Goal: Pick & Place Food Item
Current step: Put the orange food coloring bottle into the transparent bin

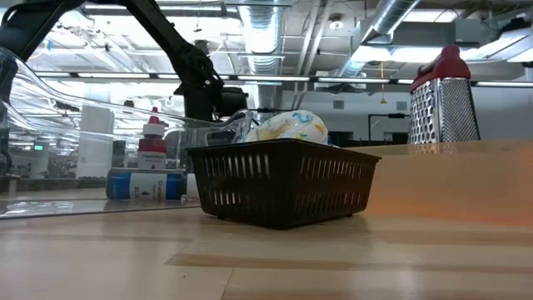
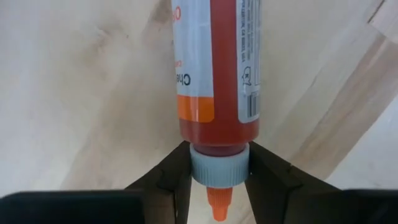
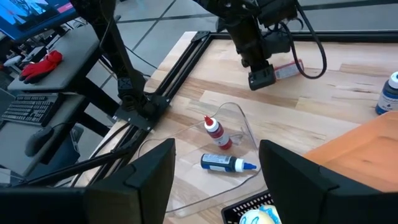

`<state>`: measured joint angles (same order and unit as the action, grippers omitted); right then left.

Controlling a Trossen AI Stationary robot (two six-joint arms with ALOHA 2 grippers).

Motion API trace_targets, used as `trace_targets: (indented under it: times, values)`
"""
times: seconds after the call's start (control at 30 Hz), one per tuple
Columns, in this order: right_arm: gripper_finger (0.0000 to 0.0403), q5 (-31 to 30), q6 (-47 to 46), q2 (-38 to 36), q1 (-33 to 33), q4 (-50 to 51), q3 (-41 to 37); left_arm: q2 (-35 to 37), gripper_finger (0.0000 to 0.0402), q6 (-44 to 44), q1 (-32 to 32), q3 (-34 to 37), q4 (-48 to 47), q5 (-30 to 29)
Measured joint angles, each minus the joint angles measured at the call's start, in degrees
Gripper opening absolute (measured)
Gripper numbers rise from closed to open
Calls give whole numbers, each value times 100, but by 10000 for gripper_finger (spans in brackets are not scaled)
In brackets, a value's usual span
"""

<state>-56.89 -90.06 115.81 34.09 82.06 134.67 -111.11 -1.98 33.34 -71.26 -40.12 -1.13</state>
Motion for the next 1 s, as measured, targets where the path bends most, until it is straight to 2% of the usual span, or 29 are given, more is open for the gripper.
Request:
trace_targets:
  times: [0.27, 0.47, 0.7, 1.0]
  values:
    - [224, -4, 31, 0, 0, 26, 0, 1205, 110, -59, -100, -7, -385, 110]
    - [224, -13, 200, 0, 0, 43, 0, 2407, 110, 97, -580, -11, -1021, 141]
    - [224, -15, 373, 0, 7, 23, 0, 3417, 110, 1028, -1638, -11, -1437, 197]
    - [224, -19, 516, 0, 157, -63, 0, 3762, 110, 2598, -3343, 316, -1539, -131]
